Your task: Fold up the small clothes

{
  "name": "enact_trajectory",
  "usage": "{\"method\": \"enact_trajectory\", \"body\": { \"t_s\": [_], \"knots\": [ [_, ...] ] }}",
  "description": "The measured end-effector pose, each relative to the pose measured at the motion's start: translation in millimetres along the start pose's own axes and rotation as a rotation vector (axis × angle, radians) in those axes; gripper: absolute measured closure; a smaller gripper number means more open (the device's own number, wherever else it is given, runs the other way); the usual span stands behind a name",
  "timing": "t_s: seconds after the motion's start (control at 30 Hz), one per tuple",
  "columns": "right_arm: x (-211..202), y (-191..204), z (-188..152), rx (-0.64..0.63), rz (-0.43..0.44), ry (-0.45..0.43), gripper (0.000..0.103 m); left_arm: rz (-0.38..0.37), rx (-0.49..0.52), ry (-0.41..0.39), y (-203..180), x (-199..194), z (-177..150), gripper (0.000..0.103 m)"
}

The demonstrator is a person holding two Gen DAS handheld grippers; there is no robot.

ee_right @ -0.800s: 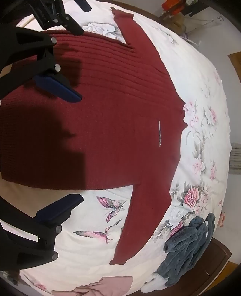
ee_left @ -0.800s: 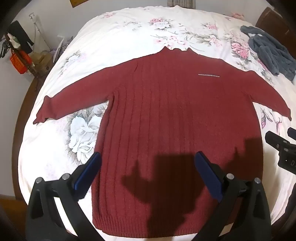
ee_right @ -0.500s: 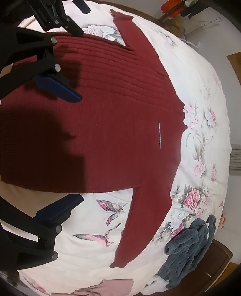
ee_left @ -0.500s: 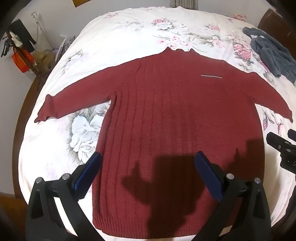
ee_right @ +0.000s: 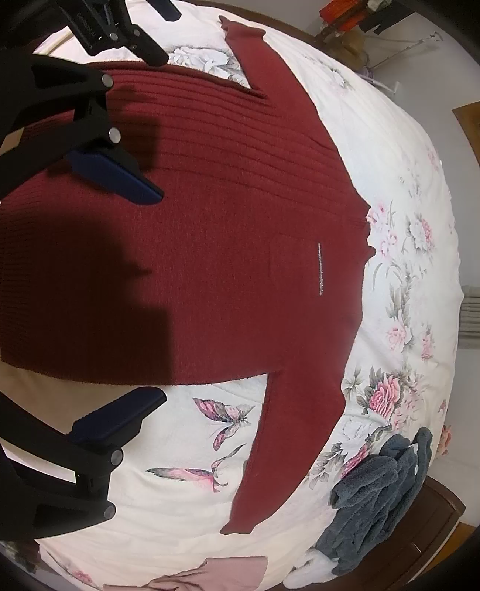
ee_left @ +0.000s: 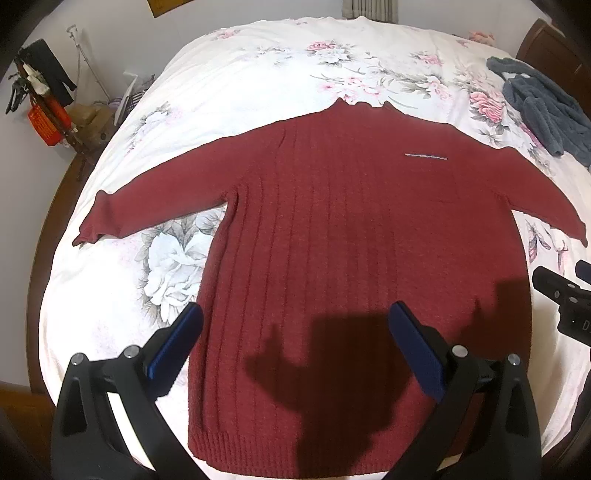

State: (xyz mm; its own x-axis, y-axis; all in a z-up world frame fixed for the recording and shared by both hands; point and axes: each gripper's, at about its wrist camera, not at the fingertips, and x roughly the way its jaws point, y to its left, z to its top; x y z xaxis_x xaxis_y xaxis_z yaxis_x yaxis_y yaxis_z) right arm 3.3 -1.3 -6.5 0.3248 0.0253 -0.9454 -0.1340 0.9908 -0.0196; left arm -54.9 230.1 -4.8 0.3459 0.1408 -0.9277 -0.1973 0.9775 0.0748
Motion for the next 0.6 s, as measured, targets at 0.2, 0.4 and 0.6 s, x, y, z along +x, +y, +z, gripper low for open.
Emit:
{"method": "enact_trajectory", "body": {
  "t_s": [0.2, 0.4, 0.6],
  "knots": [
    [0.4, -0.3, 0.1, 0.003, -0.001, 0.003, 0.004, 0.001, -0.003, 0.002, 0.4, 1.3, -0.7, 0.004],
    [3.3, 0.1, 0.1, 0.005, 0.001, 0.007, 0.004, 0.003, -0.003, 0.001, 0.5, 1.7, -0.7, 0.004],
    [3.7, 0.2, -0.1, 0.005, 0.001, 0.007, 0.004, 0.005, -0.003, -0.002, 0.6, 2.3, -0.8, 0.004]
  ]
}}
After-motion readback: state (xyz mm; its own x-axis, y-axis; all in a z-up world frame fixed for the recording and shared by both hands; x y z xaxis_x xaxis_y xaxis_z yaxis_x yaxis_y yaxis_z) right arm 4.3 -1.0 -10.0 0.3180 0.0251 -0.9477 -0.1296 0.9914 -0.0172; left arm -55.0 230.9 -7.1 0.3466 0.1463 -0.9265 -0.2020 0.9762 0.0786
